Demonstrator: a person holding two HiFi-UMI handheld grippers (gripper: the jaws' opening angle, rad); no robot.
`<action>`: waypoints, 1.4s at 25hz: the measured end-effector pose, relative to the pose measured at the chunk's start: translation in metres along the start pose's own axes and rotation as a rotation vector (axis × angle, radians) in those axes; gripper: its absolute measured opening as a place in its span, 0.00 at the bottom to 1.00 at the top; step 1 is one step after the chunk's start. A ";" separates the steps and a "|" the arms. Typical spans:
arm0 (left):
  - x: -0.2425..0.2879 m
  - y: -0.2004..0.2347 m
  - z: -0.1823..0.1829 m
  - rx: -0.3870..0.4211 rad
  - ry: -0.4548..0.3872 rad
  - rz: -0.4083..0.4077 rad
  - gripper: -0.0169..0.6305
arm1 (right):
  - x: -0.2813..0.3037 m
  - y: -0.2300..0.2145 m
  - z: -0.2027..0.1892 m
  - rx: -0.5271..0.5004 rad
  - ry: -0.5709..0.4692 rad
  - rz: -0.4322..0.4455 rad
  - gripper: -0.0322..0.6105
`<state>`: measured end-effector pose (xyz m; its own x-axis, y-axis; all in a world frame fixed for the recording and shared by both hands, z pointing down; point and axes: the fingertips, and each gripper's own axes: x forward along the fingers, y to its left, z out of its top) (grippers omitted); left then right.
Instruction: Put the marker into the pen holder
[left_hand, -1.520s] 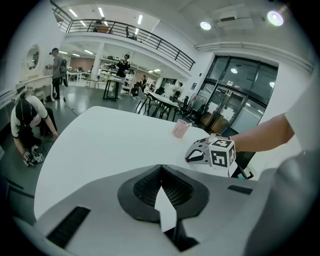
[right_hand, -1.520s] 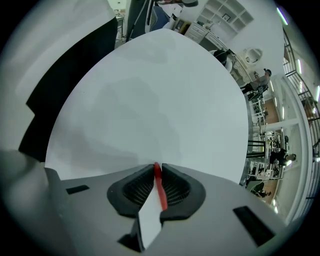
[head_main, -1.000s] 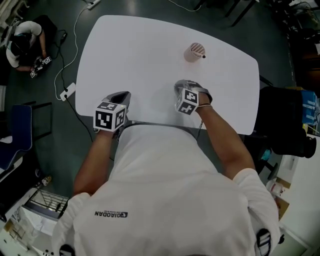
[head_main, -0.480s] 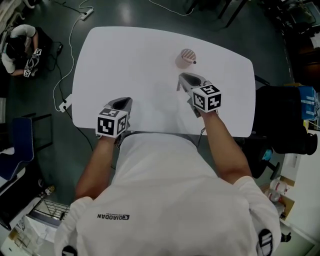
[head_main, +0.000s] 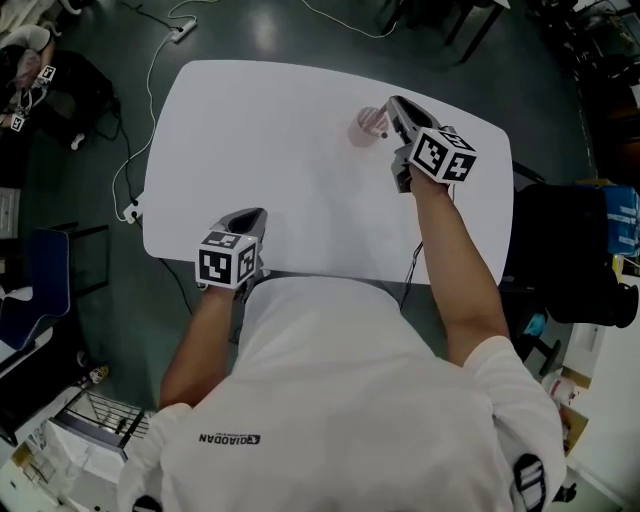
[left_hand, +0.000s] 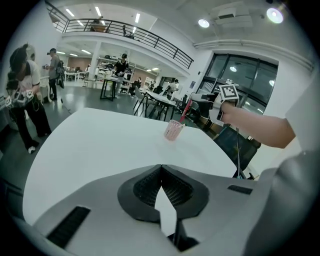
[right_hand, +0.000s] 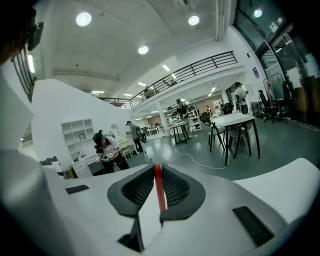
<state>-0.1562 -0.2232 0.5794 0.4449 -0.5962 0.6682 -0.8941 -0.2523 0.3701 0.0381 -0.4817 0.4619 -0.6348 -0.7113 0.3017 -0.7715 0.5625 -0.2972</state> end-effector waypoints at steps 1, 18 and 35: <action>-0.001 -0.001 -0.001 -0.007 -0.002 0.005 0.07 | 0.005 -0.008 0.005 0.017 -0.015 -0.017 0.15; -0.018 0.023 -0.009 -0.046 -0.022 0.020 0.07 | 0.024 -0.056 -0.087 0.180 0.219 -0.220 0.21; -0.015 -0.017 0.022 0.208 0.001 -0.197 0.07 | -0.107 0.081 -0.125 0.037 0.165 -0.040 0.08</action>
<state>-0.1491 -0.2268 0.5492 0.6109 -0.5199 0.5971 -0.7820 -0.5141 0.3525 0.0383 -0.3078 0.5190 -0.6044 -0.6524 0.4573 -0.7961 0.5171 -0.3144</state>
